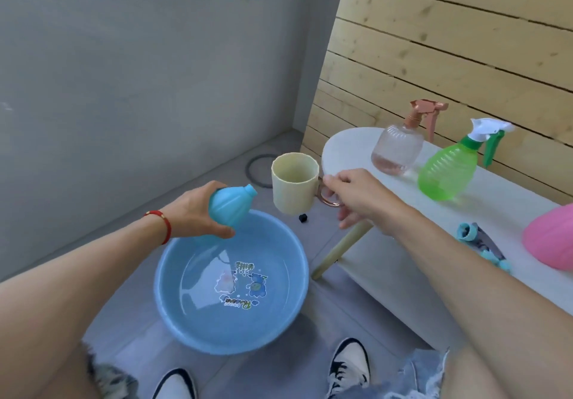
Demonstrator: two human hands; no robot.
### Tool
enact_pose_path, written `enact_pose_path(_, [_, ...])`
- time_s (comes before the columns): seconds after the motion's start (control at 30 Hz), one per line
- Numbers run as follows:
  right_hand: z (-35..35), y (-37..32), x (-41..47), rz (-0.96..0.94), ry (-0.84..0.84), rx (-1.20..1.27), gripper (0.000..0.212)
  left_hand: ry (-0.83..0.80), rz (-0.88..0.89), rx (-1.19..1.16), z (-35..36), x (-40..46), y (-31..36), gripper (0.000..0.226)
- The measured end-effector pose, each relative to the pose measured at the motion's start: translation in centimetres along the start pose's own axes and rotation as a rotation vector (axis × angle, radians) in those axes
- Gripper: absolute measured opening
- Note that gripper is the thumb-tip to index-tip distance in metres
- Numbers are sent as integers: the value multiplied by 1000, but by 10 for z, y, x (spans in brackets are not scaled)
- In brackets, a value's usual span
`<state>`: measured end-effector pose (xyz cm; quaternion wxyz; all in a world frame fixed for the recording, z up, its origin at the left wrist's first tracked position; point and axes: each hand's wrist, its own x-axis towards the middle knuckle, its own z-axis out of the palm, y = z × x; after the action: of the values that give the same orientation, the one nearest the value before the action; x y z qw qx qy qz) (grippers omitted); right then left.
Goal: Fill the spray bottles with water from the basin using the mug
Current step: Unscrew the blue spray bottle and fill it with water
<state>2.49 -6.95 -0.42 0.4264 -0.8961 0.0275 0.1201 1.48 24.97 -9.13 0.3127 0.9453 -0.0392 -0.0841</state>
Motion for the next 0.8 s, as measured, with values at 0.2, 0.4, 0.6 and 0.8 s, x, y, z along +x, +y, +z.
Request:
enact_pose_path(0.2, [97, 28, 38, 273, -338, -281, 23, -198, -255, 217, -2, -19, -59, 88])
enact_pose_path(0.4, [199, 105, 63, 477, -412, -217, 22, -253, -275, 184, -1, -15, -71, 89])
enact_pose_path(0.6, [263, 137, 77, 282, -215, -487, 34, -281, -248, 161, 4, -6, -63, 89])
enact_pose_path(0.8, [281, 158, 81, 76, 58, -895, 23, -305, -274, 162, 7, -2, -61, 90])
